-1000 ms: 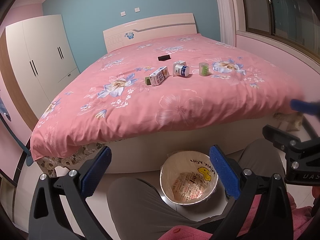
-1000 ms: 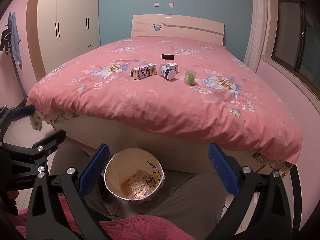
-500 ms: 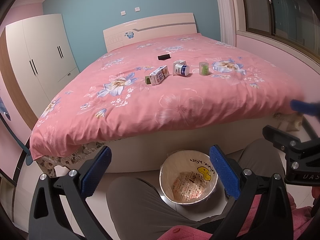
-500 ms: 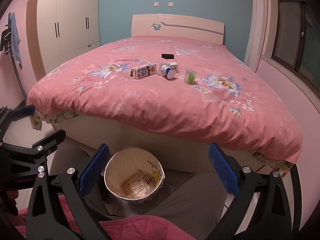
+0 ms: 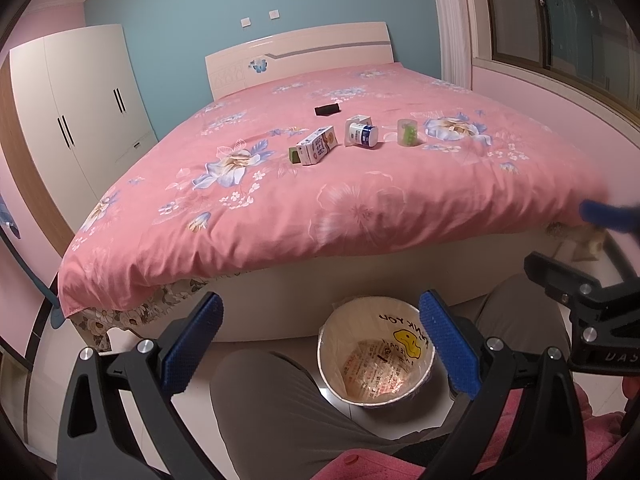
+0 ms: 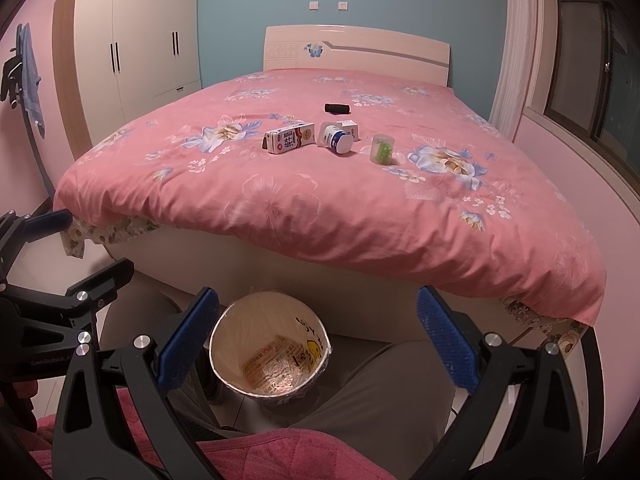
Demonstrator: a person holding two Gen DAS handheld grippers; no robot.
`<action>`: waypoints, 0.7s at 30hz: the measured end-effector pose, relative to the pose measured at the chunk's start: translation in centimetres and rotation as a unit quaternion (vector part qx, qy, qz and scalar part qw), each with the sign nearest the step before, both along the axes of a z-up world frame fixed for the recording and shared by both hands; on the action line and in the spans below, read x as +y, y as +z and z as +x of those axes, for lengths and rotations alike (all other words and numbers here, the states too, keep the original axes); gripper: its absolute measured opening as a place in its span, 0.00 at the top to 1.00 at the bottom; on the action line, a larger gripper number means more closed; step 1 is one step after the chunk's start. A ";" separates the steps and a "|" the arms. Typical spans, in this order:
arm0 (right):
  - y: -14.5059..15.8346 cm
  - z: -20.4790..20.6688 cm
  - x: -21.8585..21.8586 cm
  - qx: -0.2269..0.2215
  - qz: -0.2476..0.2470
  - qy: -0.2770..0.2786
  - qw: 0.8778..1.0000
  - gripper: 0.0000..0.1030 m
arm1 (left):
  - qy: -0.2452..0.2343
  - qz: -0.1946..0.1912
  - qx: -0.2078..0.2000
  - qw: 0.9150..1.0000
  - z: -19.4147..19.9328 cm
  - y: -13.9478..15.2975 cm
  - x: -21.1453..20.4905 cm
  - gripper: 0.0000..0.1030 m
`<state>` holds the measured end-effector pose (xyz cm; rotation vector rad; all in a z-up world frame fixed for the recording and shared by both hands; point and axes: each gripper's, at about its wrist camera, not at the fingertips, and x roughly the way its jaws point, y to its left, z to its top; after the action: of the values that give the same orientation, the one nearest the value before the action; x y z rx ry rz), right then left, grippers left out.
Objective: Collect trash
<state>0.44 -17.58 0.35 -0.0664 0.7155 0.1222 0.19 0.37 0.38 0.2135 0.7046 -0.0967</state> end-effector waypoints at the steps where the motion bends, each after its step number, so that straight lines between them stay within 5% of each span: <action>1: -0.2 0.0 0.1 0.001 0.000 0.000 1.000 0.06 | 0.001 0.000 0.001 1.000 0.0 -0.2 -0.1 0.03; 21: -3.4 5.0 0.3 0.049 -0.012 0.018 0.999 0.06 | -0.014 -0.021 0.102 0.994 5.0 -4.3 -1.1 0.03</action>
<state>5.44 -17.32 -3.09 -0.0972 0.8147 0.1521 5.14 -0.71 -3.95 0.1752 0.9024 -0.1616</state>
